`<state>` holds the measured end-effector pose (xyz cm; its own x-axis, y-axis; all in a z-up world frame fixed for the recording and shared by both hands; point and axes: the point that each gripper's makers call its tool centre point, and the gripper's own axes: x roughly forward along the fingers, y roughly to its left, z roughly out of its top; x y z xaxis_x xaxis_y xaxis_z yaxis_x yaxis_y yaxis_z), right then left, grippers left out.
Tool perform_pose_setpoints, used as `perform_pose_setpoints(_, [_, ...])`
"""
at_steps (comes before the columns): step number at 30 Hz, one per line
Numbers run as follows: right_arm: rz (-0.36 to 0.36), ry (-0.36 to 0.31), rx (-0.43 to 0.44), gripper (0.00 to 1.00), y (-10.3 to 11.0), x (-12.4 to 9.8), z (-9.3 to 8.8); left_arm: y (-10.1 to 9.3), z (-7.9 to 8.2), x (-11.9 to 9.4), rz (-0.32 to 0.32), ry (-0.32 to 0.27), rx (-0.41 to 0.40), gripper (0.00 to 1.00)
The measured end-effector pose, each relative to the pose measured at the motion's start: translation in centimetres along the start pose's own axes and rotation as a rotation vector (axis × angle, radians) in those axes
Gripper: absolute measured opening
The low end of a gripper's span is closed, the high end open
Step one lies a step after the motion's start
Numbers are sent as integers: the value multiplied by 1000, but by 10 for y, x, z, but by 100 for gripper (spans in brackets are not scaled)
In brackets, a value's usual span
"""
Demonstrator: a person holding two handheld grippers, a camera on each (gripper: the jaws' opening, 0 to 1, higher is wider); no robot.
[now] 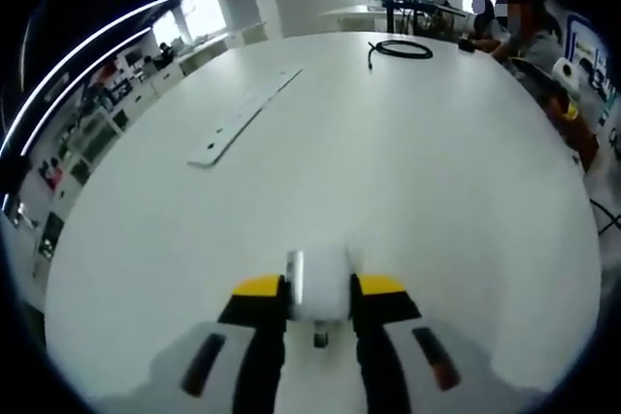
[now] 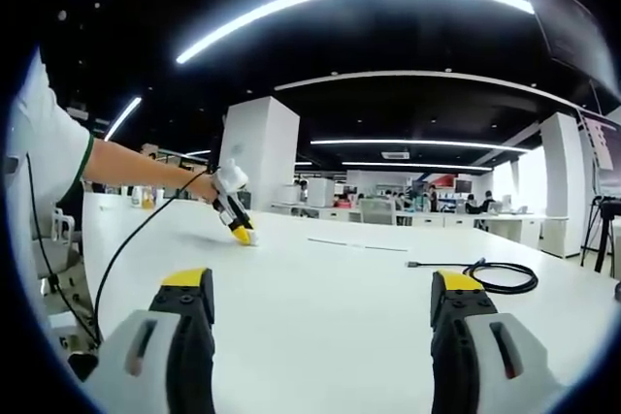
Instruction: Plug the desk Type‑C cable into the charger adapter.
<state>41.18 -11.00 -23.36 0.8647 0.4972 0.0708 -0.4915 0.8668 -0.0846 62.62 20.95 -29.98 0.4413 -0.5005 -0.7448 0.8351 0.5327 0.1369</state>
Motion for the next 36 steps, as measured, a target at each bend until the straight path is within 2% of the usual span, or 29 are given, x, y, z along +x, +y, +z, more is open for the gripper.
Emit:
perform_pose_setpoints(7, [-10,-14,-2,93,-2,-1,4,-13,-2,-6,-13,-30,-3,24])
perform_pose_setpoints(16, [-11,-15,-11,93,-3,-2,7,-37,-4,-14,-22,-39,17,24])
perform_pose_setpoints(22, [-13,-15,-14,93,-3,-2,7,-59,-7,-20,-42,-44,23,24])
perform_pose_setpoints(25, [-13,-17,-12,93,-3,-2,7,-81,-8,-21,-49,-53,30,24])
perform_pose_setpoints(27, [-10,-15,-13,93,-2,-2,7,-88,-9,-22,-47,-54,32,24])
perform_pose_setpoints(36, [-7,-13,-15,93,-1,-2,6,-85,-10,-24,-63,-51,39,24])
